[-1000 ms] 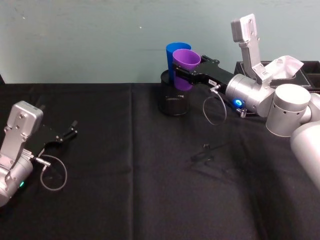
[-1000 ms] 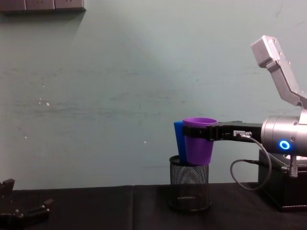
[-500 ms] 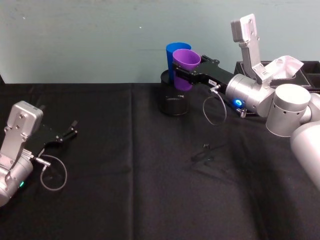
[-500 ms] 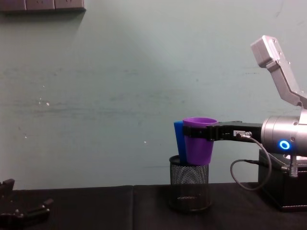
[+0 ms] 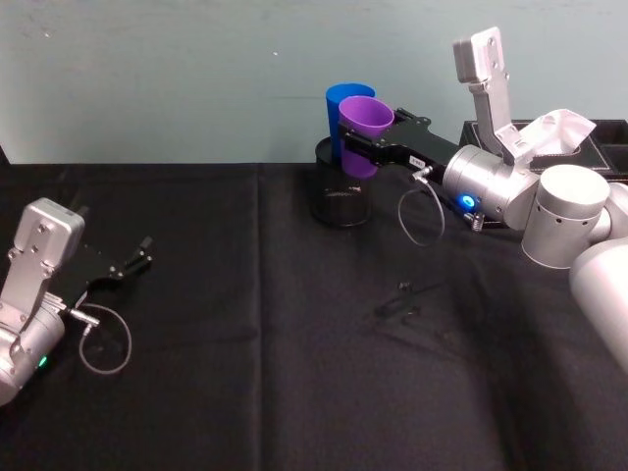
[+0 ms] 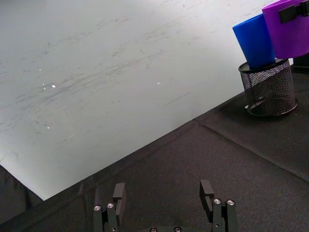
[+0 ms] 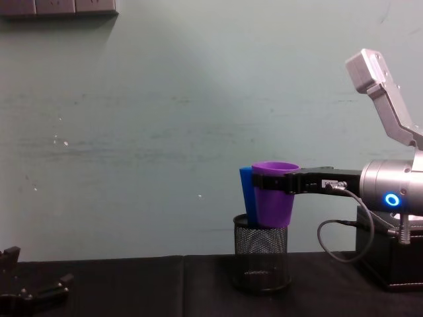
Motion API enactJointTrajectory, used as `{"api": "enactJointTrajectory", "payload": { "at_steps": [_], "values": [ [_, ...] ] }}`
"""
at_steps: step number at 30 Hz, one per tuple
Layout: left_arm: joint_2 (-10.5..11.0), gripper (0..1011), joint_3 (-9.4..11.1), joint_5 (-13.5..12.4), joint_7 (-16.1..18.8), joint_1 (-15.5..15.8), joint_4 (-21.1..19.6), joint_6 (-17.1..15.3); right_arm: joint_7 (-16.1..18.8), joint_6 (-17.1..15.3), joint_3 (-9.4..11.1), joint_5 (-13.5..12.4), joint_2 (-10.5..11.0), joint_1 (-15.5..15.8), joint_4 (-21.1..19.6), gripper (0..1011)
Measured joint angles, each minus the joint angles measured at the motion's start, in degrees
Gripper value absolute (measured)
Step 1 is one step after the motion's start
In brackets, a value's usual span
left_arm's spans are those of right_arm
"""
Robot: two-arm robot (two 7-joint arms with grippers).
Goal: Pick up one cup with a gripper and tap it against the other cup.
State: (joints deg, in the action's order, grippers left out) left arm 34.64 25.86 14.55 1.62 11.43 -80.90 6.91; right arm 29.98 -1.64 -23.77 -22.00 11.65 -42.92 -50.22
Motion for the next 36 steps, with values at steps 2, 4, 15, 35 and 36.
{"api": "enactJointTrajectory", "payload": {
  "at_steps": [2,4,15,35,36],
  "values": [
    [0.0,1000,0.0,0.0,0.0,0.0,0.0,0.0,0.0,0.0,0.0,0.0,0.0,0.0,0.0,724],
    [0.0,1000,0.0,0.0,0.0,0.0,0.0,0.0,0.0,0.0,0.0,0.0,0.0,0.0,0.0,724],
    [0.0,1000,0.0,0.0,0.0,0.0,0.0,0.0,0.0,0.0,0.0,0.0,0.0,0.0,0.0,724],
    [0.0,1000,0.0,0.0,0.0,0.0,0.0,0.0,1.25,-0.59,0.19,-0.89,1.18,2.8,-5.49,724],
    [0.0,1000,0.0,0.0,0.0,0.0,0.0,0.0,1.28,-0.69,0.2,-0.98,1.27,2.88,-5.79,724]
  ]
}}
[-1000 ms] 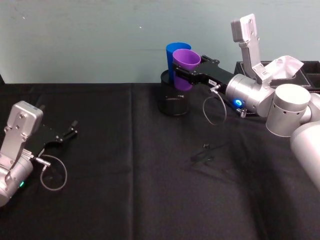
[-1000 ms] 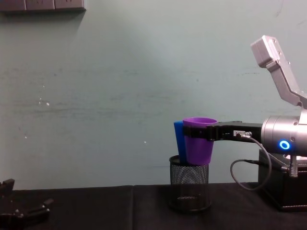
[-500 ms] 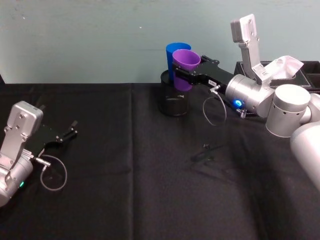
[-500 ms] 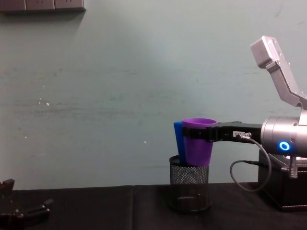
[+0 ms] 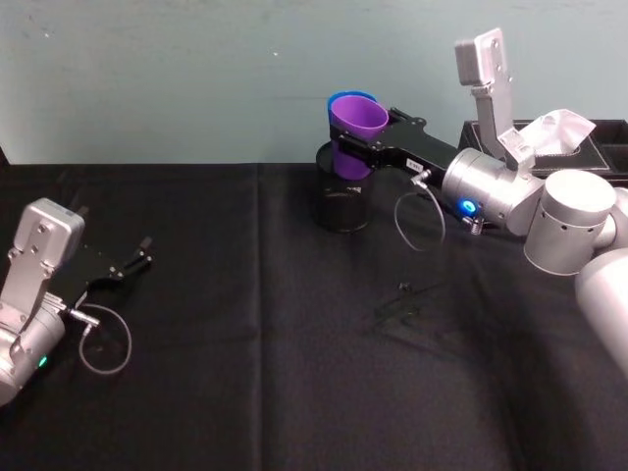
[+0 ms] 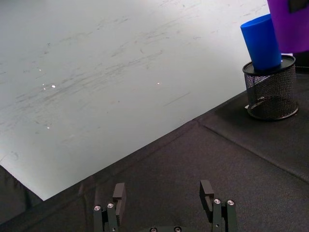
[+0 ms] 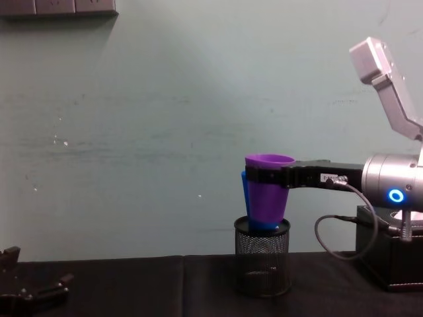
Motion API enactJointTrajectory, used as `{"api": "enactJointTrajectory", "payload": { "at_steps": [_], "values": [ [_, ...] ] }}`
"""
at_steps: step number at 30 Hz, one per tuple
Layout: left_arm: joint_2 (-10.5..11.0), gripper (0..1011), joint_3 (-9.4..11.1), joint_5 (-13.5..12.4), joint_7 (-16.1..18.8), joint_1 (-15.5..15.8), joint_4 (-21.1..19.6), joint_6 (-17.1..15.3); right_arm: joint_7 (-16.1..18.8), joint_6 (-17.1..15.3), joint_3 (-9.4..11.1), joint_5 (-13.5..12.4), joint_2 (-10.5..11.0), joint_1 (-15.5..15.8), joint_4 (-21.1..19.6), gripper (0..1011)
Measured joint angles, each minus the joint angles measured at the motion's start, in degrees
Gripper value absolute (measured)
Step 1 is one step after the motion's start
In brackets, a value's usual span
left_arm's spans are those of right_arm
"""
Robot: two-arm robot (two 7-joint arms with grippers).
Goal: Pick up one cup with a gripper and tap it against the other cup.
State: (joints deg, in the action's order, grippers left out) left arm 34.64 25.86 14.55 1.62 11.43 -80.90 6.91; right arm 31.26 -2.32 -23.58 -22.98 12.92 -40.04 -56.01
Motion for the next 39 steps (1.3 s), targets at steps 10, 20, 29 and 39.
{"api": "enactJointTrajectory", "payload": {
  "at_steps": [10,20,29,39],
  "values": [
    [0.0,1000,0.0,0.0,0.0,0.0,0.0,0.0,1.01,-2.8,0.0,-2.47,3.08,2.92,-8.43,724],
    [0.0,1000,0.0,0.0,0.0,0.0,0.0,0.0,1.54,-4.85,-0.11,-5.07,7.38,7.89,-17.7,724],
    [0.0,1000,0.0,0.0,0.0,0.0,0.0,0.0,1.61,-5.18,-1.35,-5.83,10.67,11.96,-23.17,724],
    [0.0,1000,0.0,0.0,0.0,0.0,0.0,0.0,2.29,-2.79,-3.62,-6.2,13.33,16.43,-24.92,724]
  ]
}}
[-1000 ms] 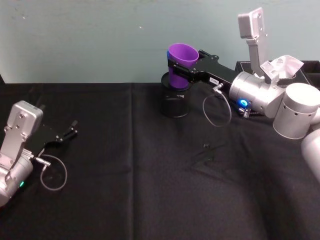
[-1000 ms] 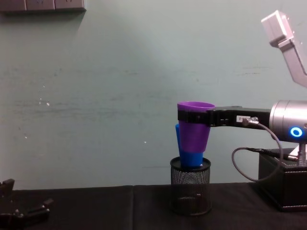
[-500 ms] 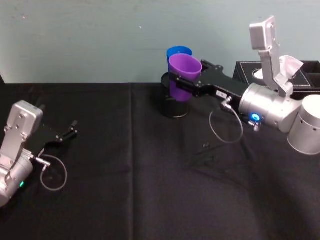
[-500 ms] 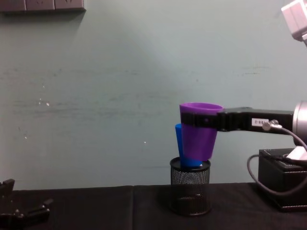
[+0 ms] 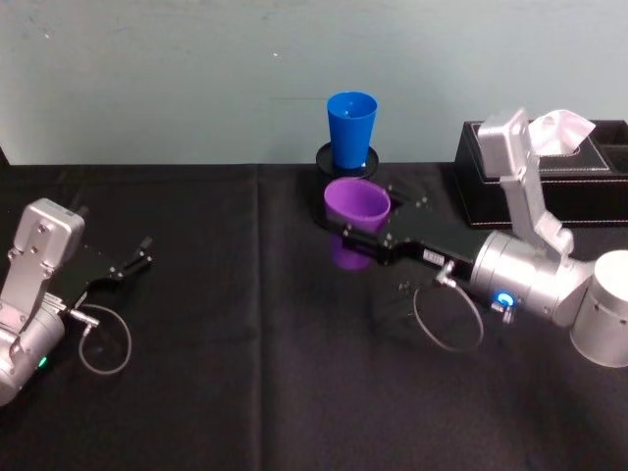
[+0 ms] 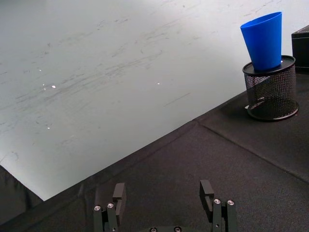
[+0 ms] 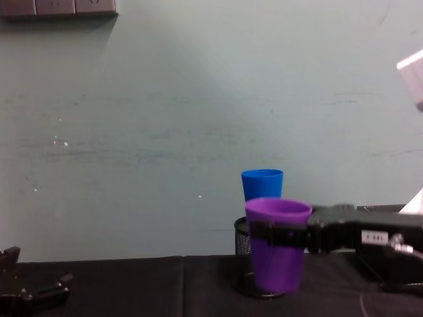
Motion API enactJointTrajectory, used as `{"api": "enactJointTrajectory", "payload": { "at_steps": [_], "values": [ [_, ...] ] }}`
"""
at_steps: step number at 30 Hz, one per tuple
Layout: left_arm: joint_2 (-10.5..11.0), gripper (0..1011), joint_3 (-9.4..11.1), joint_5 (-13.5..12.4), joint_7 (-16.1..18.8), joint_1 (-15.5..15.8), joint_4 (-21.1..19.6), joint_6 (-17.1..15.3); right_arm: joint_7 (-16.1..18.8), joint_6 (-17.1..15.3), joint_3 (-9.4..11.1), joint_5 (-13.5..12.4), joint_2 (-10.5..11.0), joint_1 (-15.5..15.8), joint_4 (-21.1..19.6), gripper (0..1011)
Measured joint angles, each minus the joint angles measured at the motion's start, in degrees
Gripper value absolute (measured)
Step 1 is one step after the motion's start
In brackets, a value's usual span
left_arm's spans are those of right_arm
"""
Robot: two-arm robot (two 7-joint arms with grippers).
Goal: Pick up one cup with a gripper and tap it against the other cup.
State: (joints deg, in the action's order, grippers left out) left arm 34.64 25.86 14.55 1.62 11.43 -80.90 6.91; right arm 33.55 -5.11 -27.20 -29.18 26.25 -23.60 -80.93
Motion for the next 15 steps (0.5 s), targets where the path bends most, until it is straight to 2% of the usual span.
{"api": "enactJointTrajectory", "payload": {
  "at_steps": [6,11,15],
  "values": [
    [0.0,1000,0.0,0.0,0.0,0.0,0.0,0.0,0.44,2.28,-1.41,0.42,-0.33,0.81,2.25,724],
    [0.0,1000,0.0,0.0,0.0,0.0,0.0,0.0,1.17,5.19,-1.74,0.55,-1.31,1.15,5.22,724],
    [0.0,1000,0.0,0.0,0.0,0.0,0.0,0.0,1.26,6.22,-1.9,0.96,-1.65,1.25,6.67,724]
  ]
}}
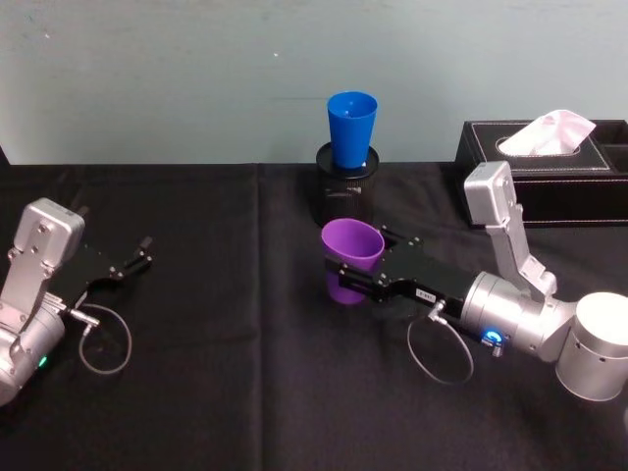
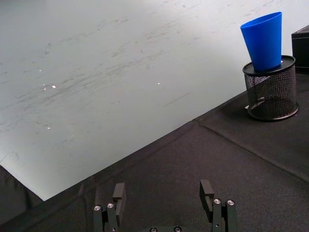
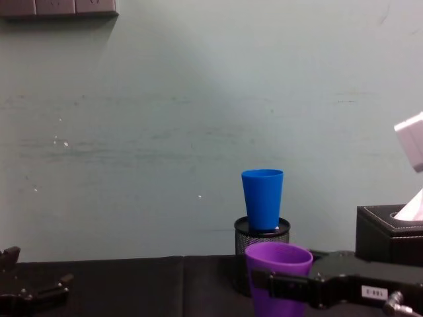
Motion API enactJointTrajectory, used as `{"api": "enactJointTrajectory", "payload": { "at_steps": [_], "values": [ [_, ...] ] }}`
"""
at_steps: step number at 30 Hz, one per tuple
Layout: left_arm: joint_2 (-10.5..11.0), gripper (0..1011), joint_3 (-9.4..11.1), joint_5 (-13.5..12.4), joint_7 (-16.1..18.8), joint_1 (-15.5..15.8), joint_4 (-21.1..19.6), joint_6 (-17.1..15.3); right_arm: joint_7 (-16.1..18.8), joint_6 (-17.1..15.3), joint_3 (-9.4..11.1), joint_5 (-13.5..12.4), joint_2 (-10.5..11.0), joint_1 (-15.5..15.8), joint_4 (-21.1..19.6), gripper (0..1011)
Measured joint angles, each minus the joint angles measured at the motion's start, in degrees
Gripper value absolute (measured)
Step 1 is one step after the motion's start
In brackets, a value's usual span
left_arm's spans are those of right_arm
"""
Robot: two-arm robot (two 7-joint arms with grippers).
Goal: Pick up one cup with a gripper and tap it against the other cup.
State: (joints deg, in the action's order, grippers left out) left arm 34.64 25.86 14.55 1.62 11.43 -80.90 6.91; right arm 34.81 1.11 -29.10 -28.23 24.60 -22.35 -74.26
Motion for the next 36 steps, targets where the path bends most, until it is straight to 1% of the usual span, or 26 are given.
{"api": "enactJointTrajectory", "payload": {
  "at_steps": [3,9,26,36],
  "values": [
    [0.0,1000,0.0,0.0,0.0,0.0,0.0,0.0,0.03,0.82,-0.14,0.68,-0.36,0.06,1.5,724],
    [0.0,1000,0.0,0.0,0.0,0.0,0.0,0.0,-0.03,1.45,-0.18,1.73,-0.83,0.05,3.17,724],
    [0.0,1000,0.0,0.0,0.0,0.0,0.0,0.0,-0.88,2.53,0.73,3.68,-2.14,0.03,5.95,724],
    [0.0,1000,0.0,0.0,0.0,0.0,0.0,0.0,-1.02,2.9,1.43,4.27,-2.82,0.12,7.16,724]
  ]
}}
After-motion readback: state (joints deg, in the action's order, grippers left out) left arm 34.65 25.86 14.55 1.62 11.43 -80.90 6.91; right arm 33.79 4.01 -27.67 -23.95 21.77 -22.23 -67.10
